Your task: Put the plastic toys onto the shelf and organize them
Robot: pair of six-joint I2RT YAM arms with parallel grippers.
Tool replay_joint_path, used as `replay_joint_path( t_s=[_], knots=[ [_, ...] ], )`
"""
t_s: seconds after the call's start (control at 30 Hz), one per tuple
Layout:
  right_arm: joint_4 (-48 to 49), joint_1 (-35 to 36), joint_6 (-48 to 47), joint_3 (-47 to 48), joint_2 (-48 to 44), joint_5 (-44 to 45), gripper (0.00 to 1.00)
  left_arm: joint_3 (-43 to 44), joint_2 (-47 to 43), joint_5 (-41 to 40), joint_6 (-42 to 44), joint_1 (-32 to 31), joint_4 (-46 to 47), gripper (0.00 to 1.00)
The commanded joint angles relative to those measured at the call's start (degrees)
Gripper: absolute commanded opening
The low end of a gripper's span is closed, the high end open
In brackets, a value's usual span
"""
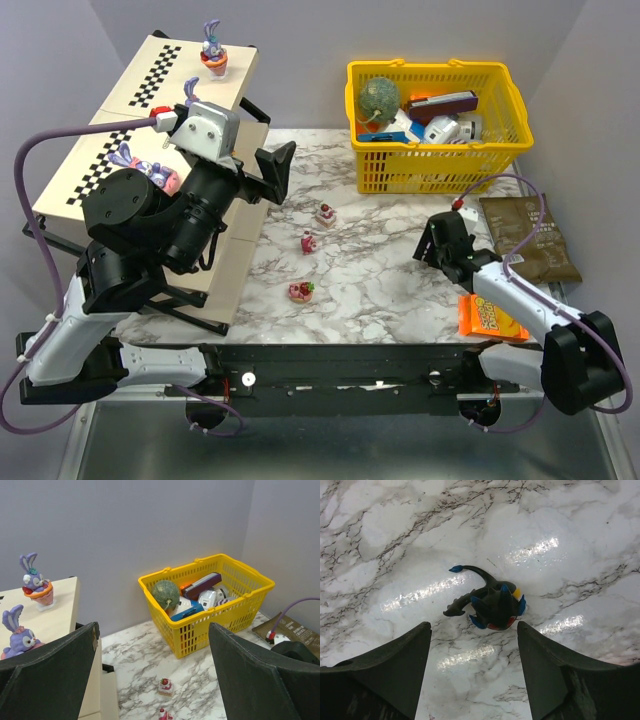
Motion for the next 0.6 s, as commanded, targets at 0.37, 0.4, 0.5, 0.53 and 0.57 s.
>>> replay_joint_path(
  t_s=[0.37, 0.4, 0.5, 0.53, 0.57],
  knots=[
    [6.2, -5.1, 0.3, -0.6, 4.5, 0.1, 0.76, 2.0, 0.7, 0.9, 0.1, 0.2, 0.1, 0.99],
    [6.1, -5.1, 0.6, -0.6, 4.9, -0.3, 0.75, 2.0, 0.9, 0.9, 0.3, 0.2, 0.2, 0.99],
    [6.0, -5.2, 2.3, -0.8, 5.4, -1.3, 0.74, 2.0, 0.9, 0.6, 0.4, 0.2, 0.2, 0.99],
    [5.8, -5.2, 3.0, -1.0, 5.4, -1.7, 0.73, 2.0, 0.9, 0.6, 0.4, 0.2, 0.2, 0.99],
    [5.7, -5.2, 4.4, -1.0, 5.2, -2.0, 0.73, 1.9, 0.9, 0.5, 0.3, 0.2, 0.1, 0.99]
  ],
)
